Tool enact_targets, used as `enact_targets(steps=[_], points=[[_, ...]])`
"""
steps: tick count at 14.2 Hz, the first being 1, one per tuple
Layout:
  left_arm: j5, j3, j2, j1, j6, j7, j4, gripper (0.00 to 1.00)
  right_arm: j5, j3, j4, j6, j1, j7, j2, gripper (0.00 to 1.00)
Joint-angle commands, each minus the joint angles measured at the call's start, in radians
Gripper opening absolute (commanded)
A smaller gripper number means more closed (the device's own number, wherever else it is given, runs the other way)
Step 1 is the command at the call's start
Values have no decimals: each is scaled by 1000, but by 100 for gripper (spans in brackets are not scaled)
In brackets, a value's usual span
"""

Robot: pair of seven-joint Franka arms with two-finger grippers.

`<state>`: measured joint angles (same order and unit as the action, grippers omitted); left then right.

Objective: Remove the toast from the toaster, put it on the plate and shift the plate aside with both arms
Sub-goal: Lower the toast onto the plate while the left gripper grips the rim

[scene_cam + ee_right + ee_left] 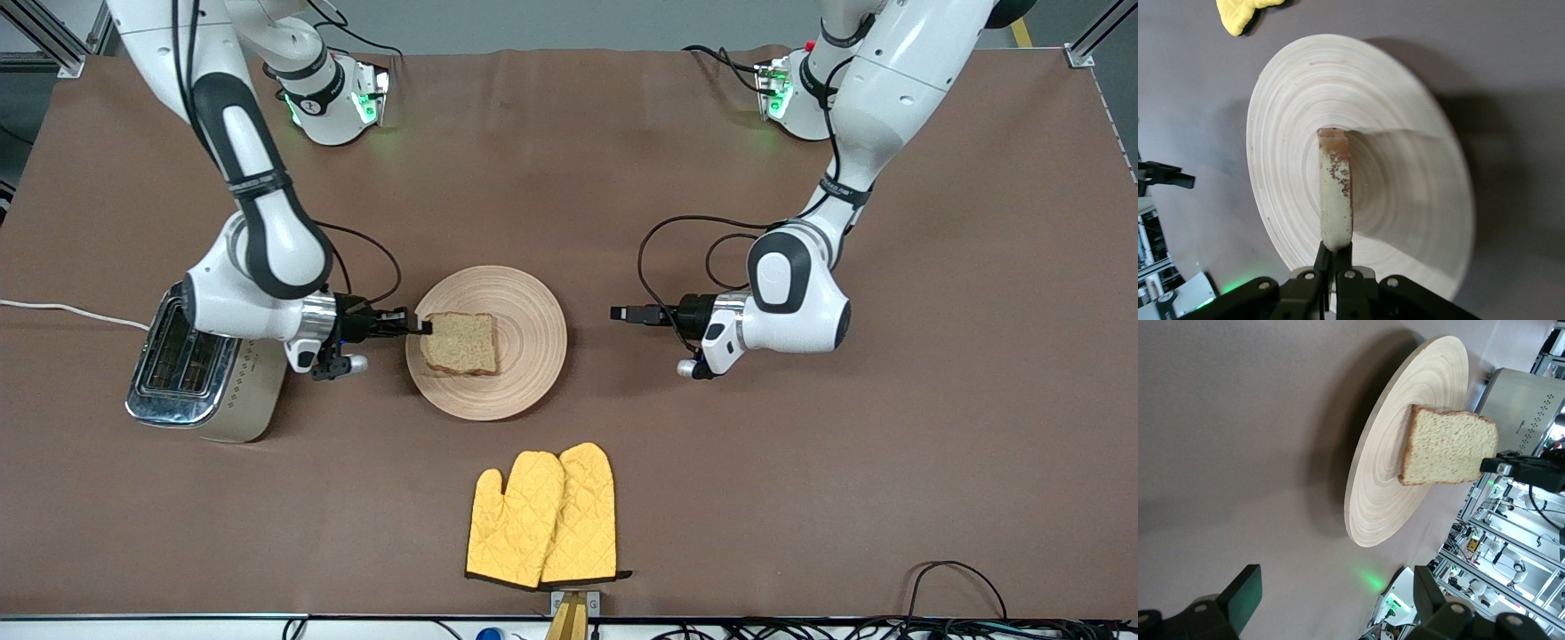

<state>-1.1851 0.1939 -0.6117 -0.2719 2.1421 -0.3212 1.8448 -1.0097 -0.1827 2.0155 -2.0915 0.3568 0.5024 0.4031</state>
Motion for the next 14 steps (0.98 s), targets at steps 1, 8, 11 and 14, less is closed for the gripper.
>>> enact_targets(steps=[1, 8, 11, 14], points=[[-63, 4, -25, -4, 24, -116, 2, 100, -27, 8, 20, 48, -51, 41, -13, 1], [-169, 4, -114, -6, 22, -412, -30, 100, -30, 9, 54, -44, 8, 33, -9, 2], [-172, 4, -114, -13, 24, -423, -48, 98, -30, 9, 55, -45, 8, 38, -1, 2], [-220, 4, -115, -33, 24, -429, -59, 93, -30, 9, 54, -39, 7, 27, 3, 49]])
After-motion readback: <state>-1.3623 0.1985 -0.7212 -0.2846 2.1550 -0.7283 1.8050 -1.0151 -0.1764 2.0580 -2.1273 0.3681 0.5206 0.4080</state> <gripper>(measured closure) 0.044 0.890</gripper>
